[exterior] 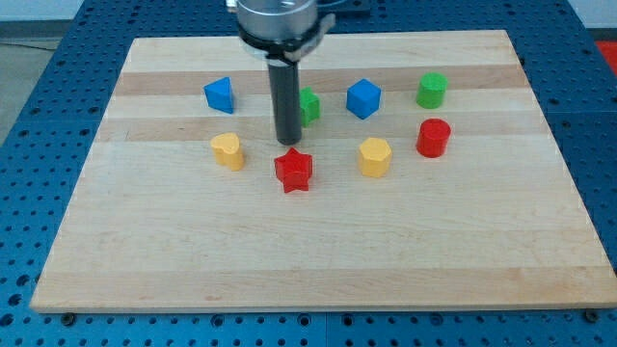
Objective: Push the blue triangle to the top left of the board
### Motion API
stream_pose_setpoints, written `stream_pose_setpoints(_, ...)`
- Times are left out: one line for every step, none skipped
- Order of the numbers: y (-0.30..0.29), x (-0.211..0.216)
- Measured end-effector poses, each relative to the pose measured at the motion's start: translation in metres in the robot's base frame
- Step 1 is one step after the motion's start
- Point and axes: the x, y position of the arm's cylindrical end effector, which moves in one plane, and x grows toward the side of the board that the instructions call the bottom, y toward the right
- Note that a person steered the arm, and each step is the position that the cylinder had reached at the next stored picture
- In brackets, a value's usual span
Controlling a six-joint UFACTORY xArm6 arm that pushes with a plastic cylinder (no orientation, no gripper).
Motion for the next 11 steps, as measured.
stream_pose_setpoints(-0.025,-0.039)
stream_pose_setpoints(-0.053,-0.053)
stream_pose_setpoints(-0.075,-0.053)
stream_pose_setpoints(-0.090,-0.050)
stream_pose_setpoints(-0.104,-0.051)
stream_pose_setpoints(-0.116,-0.061)
stream_pose_setpoints(-0.128,-0.078)
stream_pose_setpoints(-0.131,-0.102)
stream_pose_setpoints(-0.134,-0.125)
stream_pose_setpoints(-0.152,-0.136)
stream_pose_setpoints(-0.170,-0.143)
